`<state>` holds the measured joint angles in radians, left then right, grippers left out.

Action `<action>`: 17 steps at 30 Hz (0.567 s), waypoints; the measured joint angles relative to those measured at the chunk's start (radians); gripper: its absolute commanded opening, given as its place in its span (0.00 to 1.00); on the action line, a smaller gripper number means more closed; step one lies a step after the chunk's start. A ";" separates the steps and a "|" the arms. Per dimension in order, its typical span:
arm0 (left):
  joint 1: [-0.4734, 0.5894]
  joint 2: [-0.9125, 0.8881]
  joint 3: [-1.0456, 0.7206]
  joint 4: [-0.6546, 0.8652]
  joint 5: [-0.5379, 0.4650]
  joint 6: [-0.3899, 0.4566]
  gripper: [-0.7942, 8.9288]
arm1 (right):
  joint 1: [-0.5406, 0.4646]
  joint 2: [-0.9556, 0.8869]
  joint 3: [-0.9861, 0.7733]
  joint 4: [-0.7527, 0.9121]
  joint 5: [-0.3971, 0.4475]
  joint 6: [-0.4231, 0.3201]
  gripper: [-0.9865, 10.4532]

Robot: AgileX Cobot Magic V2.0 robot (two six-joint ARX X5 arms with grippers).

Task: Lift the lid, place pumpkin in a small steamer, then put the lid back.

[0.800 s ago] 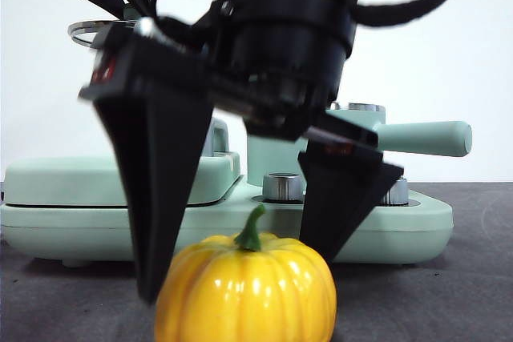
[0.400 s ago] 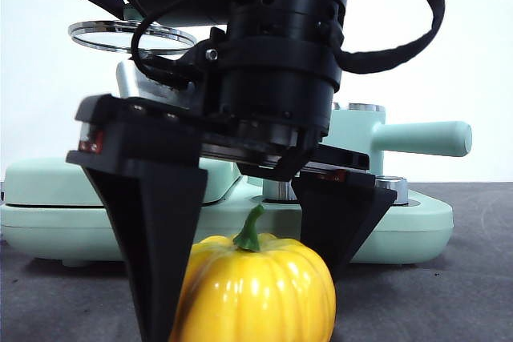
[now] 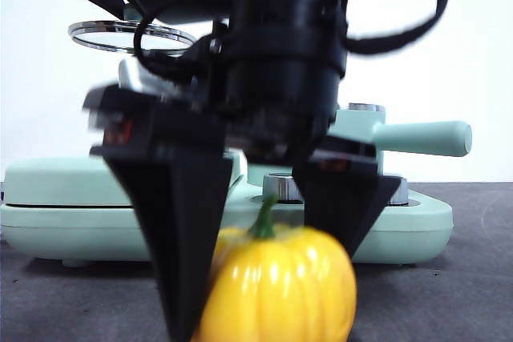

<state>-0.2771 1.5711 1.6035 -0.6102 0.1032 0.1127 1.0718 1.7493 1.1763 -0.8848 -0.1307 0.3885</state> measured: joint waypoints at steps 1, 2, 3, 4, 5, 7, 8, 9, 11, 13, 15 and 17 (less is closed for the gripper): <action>0.000 0.000 0.000 0.000 0.000 0.000 0.16 | -0.003 0.000 0.019 -0.029 0.000 -0.003 0.41; 0.000 0.000 0.000 0.000 0.000 0.000 0.16 | -0.007 0.000 0.043 -0.056 0.000 -0.009 0.41; 0.002 0.000 0.000 0.000 0.000 0.000 0.16 | -0.012 0.000 0.075 -0.087 0.000 -0.017 0.41; 0.002 0.000 0.000 0.000 0.000 0.000 0.16 | -0.016 0.000 0.110 -0.116 0.000 -0.023 0.41; 0.002 0.000 0.000 0.000 0.000 0.000 0.16 | -0.022 0.000 0.142 -0.140 0.000 -0.029 0.41; 0.003 0.000 0.000 0.000 0.000 0.000 0.16 | -0.041 0.000 0.220 -0.205 0.000 -0.047 0.41; 0.003 0.000 0.000 0.000 0.000 0.000 0.16 | -0.055 0.000 0.259 -0.238 0.000 -0.056 0.41; 0.003 0.000 0.000 0.000 0.000 0.000 0.16 | -0.068 0.000 0.292 -0.267 0.000 -0.066 0.41; 0.004 0.000 0.000 0.000 0.000 0.000 0.16 | -0.101 0.000 0.359 -0.317 0.001 -0.085 0.41; 0.004 0.000 0.000 0.000 0.000 0.000 0.16 | -0.144 0.000 0.423 -0.361 0.003 -0.111 0.41; 0.004 0.000 0.000 0.000 0.000 0.000 0.16 | -0.191 0.002 0.480 -0.399 0.003 -0.135 0.41; 0.004 0.000 0.000 0.000 0.000 0.000 0.16 | -0.246 0.015 0.548 -0.435 0.005 -0.162 0.41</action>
<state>-0.2729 1.5711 1.6035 -0.6098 0.1032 0.1127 0.8257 1.7641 1.7241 -1.3193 -0.1261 0.2268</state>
